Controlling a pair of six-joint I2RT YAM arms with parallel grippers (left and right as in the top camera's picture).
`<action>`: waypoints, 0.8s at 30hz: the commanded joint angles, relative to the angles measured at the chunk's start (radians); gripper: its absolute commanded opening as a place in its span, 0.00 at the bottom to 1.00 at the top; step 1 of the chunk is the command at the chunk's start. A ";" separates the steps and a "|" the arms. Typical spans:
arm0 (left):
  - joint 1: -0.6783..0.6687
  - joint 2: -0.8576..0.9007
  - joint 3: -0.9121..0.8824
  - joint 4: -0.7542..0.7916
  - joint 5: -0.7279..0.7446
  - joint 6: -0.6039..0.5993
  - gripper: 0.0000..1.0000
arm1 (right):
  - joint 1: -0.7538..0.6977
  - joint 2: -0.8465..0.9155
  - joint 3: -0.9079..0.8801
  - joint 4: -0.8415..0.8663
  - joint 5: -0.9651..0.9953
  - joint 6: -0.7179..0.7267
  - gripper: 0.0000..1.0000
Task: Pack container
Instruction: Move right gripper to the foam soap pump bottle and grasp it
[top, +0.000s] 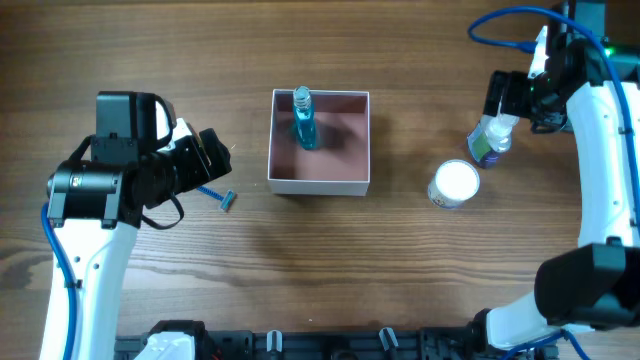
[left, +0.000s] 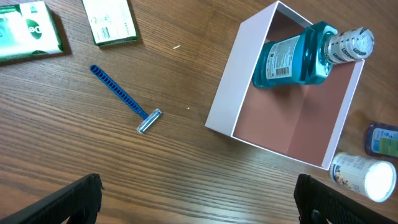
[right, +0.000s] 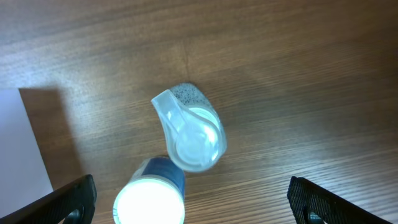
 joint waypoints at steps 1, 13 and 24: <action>-0.004 0.000 0.019 0.004 0.010 0.002 1.00 | -0.013 0.058 -0.011 -0.003 -0.056 -0.057 1.00; -0.004 0.000 0.019 0.003 0.008 0.002 1.00 | -0.024 0.099 -0.121 0.051 -0.061 -0.102 1.00; -0.004 0.000 0.019 0.003 0.004 0.002 1.00 | -0.037 0.099 -0.272 0.248 -0.116 -0.174 1.00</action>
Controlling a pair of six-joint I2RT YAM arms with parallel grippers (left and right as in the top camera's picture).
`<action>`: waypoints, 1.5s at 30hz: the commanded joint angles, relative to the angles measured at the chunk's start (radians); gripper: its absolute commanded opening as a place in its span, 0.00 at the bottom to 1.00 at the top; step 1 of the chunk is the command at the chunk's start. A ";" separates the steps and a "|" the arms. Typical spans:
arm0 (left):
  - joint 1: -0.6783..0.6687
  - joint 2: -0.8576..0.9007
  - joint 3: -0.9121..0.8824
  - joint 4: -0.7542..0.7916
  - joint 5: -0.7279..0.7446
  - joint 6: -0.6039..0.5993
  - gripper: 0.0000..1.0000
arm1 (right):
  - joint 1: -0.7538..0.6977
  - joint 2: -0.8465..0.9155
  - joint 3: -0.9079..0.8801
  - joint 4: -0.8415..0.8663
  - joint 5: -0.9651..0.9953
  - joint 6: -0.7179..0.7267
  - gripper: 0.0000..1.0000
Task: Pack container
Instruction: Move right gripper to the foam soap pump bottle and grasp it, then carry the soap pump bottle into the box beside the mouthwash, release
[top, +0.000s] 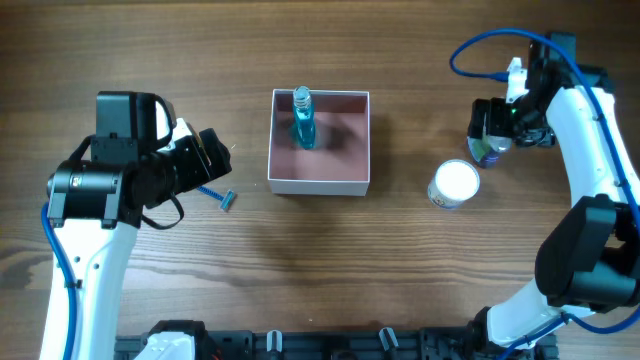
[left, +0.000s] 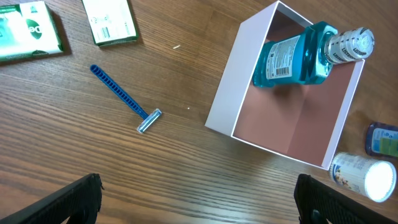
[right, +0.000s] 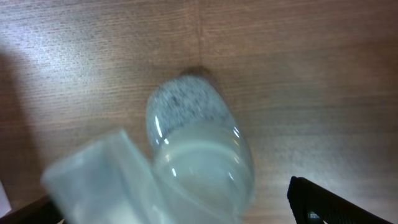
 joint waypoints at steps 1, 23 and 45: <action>-0.004 0.000 0.019 0.003 0.004 0.002 1.00 | -0.003 0.016 -0.042 0.040 -0.031 -0.029 1.00; -0.004 0.000 0.019 0.003 0.004 0.002 1.00 | -0.003 0.018 -0.055 0.100 -0.030 -0.025 0.40; -0.004 0.000 0.019 0.003 0.004 0.002 1.00 | 0.007 -0.103 0.003 0.093 -0.030 0.061 0.04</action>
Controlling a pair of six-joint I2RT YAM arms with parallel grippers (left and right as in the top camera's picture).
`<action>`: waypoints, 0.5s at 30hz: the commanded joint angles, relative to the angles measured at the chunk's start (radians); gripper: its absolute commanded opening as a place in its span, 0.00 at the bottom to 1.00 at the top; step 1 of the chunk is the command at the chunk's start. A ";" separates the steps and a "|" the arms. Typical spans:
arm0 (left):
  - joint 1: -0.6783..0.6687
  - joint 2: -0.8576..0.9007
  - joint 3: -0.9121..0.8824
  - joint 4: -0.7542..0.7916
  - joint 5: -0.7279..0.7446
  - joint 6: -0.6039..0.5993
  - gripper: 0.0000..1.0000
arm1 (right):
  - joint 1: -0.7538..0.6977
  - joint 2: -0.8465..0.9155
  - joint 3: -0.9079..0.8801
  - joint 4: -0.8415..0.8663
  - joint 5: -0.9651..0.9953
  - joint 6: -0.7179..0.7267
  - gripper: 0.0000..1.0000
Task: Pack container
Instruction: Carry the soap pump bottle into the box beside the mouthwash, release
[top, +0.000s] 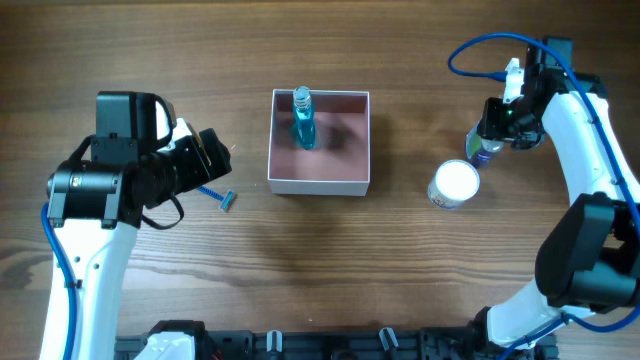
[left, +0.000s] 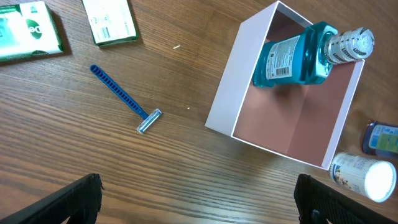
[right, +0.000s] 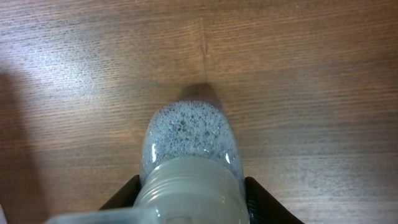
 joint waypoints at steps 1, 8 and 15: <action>-0.004 0.000 0.019 0.003 0.004 0.002 1.00 | 0.016 -0.130 0.063 -0.001 -0.013 0.031 0.04; -0.004 0.000 0.019 0.004 0.004 0.002 1.00 | 0.145 -0.345 0.074 -0.003 -0.008 0.143 0.04; -0.004 0.000 0.019 0.007 0.005 0.001 1.00 | 0.415 -0.444 0.074 0.077 0.026 0.402 0.04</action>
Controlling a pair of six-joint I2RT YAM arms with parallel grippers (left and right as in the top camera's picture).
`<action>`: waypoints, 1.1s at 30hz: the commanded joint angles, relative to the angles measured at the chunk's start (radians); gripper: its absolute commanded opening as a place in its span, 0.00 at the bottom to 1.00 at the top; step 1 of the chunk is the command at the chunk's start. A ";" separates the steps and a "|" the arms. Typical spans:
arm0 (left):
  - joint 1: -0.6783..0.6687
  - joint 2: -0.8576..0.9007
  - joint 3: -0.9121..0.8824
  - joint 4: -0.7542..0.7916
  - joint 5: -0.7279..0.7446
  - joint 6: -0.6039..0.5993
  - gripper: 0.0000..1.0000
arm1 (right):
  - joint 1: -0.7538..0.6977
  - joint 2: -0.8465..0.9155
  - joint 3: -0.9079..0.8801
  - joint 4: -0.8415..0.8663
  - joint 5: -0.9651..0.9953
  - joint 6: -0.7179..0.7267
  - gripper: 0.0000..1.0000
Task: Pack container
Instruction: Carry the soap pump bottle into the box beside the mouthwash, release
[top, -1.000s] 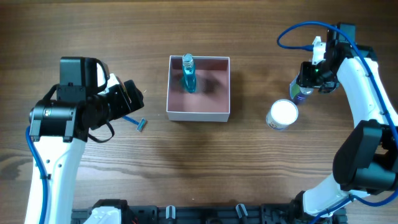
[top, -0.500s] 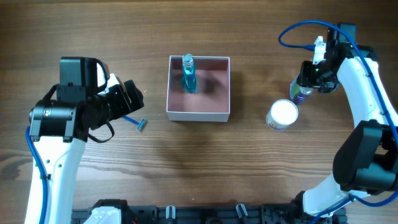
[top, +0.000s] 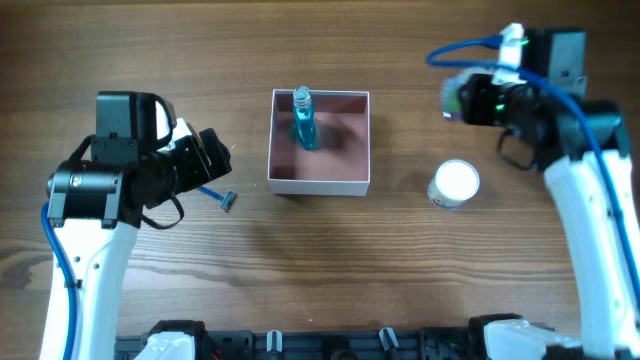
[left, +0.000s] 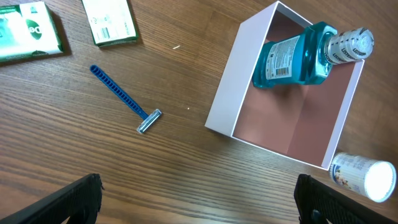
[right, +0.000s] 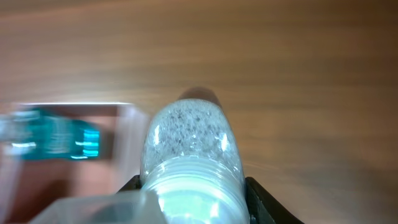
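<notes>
My right gripper (right: 191, 190) is shut on a clear bottle of foamy liquid (right: 189, 143), held up off the table. In the overhead view that bottle (top: 455, 97) is a blur to the right of the white open box (top: 320, 185). A teal mouthwash bottle (top: 303, 122) stands in the box's far left corner, and the left wrist view shows it (left: 298, 56) too. The box (right: 121, 124) shows blurred at the left of the right wrist view. My left gripper (left: 199, 208) hangs open over bare table, left of the box.
A white-lidded jar (top: 455, 183) stands on the table right of the box. A blue razor (top: 215, 193) lies left of the box near my left gripper. Two green and white cartons (left: 28, 31) (left: 110, 20) lie further left.
The right gripper, shut on the clear bottle, has gone from beside the jar on the table to up in the air and further left, nearer the box. The left arm has not moved.
The right gripper was open above the clear bottle standing by the jar. Then it was down around the bottle, then shut on it on the table. Now it holds the bottle off the table, nearer the box. The left arm stayed still throughout.
</notes>
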 joint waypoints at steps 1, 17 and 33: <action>-0.004 0.000 0.019 0.006 0.005 0.001 1.00 | 0.159 -0.015 0.030 0.060 0.043 0.228 0.04; -0.004 0.000 0.019 0.010 0.004 0.001 1.00 | 0.423 0.331 0.030 0.211 0.225 0.380 0.04; -0.004 0.000 0.019 0.009 0.005 0.001 1.00 | 0.422 0.488 0.030 0.301 0.303 0.468 0.04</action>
